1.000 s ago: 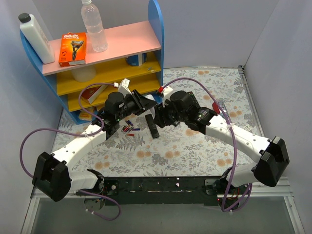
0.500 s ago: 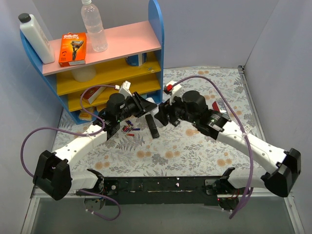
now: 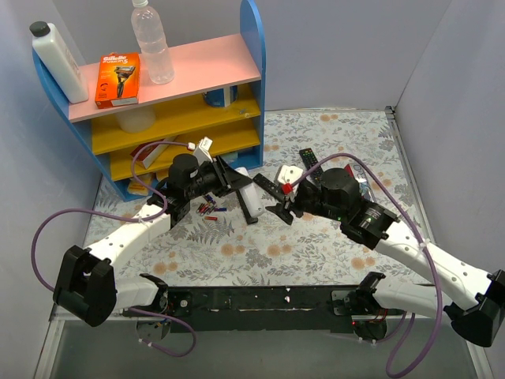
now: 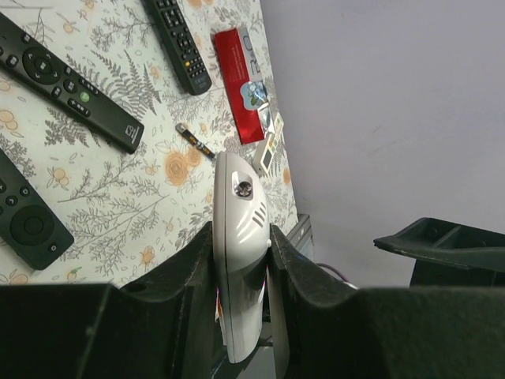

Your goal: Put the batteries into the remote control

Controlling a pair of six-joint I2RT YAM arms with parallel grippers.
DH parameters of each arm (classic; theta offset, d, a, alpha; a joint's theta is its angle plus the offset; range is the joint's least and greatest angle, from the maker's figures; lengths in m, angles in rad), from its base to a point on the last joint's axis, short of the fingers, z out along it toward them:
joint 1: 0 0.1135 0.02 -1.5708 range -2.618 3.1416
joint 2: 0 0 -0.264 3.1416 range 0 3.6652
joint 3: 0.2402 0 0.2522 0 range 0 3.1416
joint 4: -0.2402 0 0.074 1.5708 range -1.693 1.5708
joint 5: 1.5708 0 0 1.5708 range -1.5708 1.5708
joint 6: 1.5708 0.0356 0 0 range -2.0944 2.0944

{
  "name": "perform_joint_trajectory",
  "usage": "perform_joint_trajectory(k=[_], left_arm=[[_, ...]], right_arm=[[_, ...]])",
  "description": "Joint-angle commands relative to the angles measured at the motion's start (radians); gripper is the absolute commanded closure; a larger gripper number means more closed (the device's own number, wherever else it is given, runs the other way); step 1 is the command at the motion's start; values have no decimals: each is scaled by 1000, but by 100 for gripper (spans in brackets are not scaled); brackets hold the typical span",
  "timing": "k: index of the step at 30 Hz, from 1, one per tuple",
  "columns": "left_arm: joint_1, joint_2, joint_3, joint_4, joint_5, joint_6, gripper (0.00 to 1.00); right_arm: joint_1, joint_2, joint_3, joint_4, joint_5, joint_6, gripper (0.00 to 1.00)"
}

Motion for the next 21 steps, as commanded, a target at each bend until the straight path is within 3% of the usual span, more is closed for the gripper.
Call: perform_joint_trajectory(k=[1, 7, 21], left_arm=[[5, -36, 42, -44, 63, 21, 100], [3, -32, 57, -63, 84, -5, 100], [5, -7, 88, -89, 103, -34, 100]], right_arm=[[4, -21, -14, -15, -103, -165, 28], [4, 3, -13, -11, -168, -197, 44], [4, 81, 5, -20, -214, -241, 54]])
